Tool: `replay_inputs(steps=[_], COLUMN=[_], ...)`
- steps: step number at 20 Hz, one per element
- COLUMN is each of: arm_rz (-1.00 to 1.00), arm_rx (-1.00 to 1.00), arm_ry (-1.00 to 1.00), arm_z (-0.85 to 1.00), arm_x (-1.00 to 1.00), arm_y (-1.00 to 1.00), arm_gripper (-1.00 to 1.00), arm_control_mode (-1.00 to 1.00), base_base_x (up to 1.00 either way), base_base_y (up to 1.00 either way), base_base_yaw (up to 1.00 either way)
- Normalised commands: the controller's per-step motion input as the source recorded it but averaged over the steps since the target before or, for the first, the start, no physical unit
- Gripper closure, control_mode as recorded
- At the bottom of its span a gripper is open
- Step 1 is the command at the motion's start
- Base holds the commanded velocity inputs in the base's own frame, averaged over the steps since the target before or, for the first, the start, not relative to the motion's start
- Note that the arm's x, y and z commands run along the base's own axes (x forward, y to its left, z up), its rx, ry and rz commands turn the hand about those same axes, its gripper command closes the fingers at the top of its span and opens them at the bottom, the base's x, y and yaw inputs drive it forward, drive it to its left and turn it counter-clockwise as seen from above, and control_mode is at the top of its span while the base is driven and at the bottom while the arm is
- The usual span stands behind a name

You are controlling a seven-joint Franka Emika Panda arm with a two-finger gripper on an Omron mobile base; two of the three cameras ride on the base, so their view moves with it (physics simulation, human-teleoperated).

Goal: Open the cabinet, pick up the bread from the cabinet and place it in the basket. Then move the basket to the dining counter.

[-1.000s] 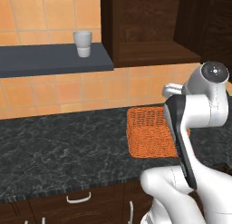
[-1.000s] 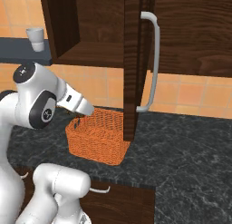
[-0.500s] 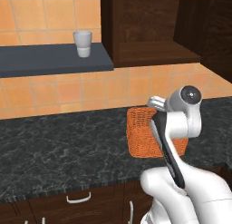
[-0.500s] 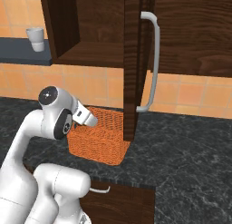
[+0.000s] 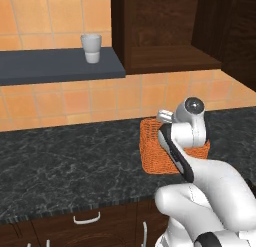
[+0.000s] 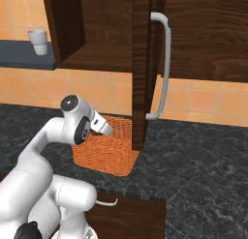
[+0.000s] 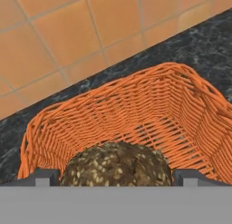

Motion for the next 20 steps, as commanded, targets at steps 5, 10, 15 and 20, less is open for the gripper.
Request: replay_inputs(steps=[5, 10, 15, 20], arm_rz=[0.00, 0.00, 0.00, 0.00], arm_rx=[0.00, 0.00, 0.00, 0.00], arm_ry=[0.07, 0.07, 0.05, 0.07], arm_z=[-0.22, -0.51, -0.48, -0.01], arm_x=[0.11, 0.33, 0.29, 0.30], arm_y=[-0.09, 0.00, 0.00, -0.09], arm_gripper=[1.00, 1.00, 1.00, 1.00], arm_control_mode=[-1.00, -1.00, -1.00, -1.00], base_base_x=[0.00, 0.00, 0.00, 0.00], base_base_y=[0.00, 0.00, 0.00, 0.00], base_base_yaw=[0.00, 0.00, 0.00, 0.00])
